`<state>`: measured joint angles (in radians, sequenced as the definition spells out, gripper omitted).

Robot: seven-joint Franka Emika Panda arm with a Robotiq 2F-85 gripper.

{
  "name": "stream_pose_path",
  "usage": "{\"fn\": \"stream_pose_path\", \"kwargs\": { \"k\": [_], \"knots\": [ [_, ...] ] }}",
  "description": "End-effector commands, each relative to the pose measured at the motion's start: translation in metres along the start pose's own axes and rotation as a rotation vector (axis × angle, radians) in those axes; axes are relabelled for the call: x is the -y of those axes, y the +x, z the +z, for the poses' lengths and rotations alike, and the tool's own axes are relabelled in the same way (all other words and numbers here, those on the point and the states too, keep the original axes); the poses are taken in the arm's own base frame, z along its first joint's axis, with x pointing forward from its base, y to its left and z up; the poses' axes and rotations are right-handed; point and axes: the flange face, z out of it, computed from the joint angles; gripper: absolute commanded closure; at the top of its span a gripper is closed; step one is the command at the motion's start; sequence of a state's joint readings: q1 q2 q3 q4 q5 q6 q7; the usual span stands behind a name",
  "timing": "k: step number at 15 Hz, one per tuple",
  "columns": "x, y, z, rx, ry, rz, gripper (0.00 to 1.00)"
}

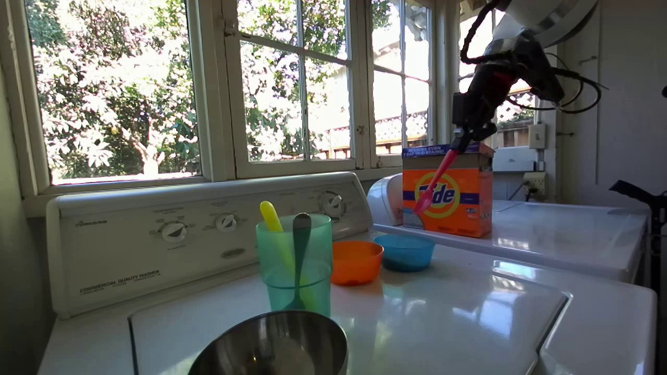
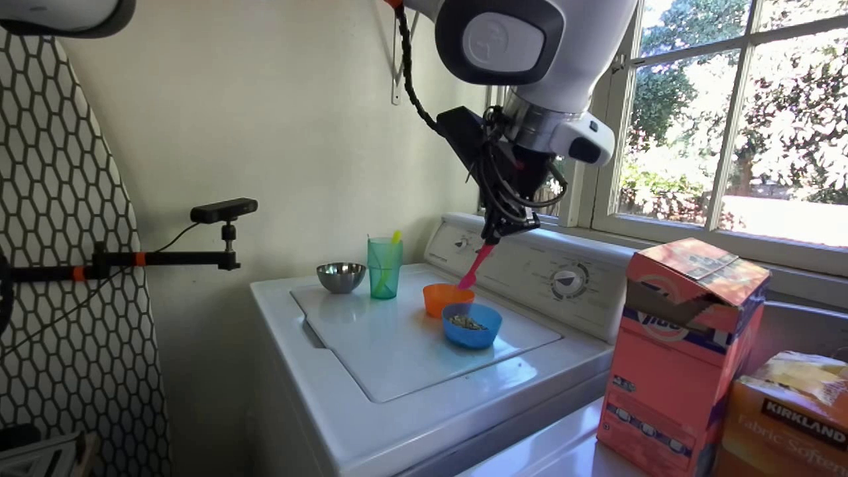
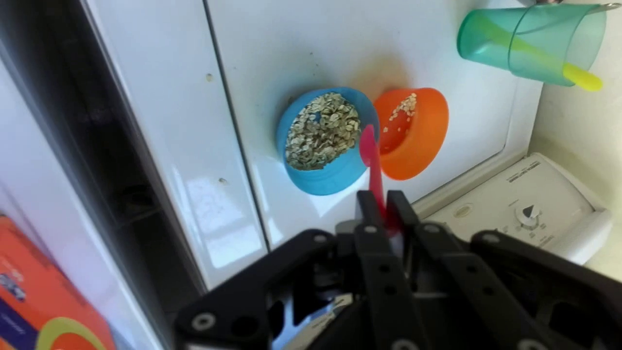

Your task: Remove the blue bowl from the orange bowl and use the pink spoon to put some of the contents of the blue bowl into the orange bowl

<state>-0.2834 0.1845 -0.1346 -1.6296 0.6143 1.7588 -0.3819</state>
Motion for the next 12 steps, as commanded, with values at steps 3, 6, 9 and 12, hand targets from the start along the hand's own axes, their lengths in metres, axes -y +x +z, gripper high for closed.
{"fn": "stream_pose_path", "kwargs": {
  "k": [3,6,9,12],
  "knots": [
    [-0.041,-0.013,0.017,0.009,0.059,0.143,0.98],
    [-0.049,-0.017,0.037,-0.040,0.063,0.204,0.98],
    [-0.057,-0.020,0.051,-0.070,0.058,0.253,0.98],
    [-0.062,-0.024,0.063,-0.070,0.073,0.271,0.98]
  ]
}}
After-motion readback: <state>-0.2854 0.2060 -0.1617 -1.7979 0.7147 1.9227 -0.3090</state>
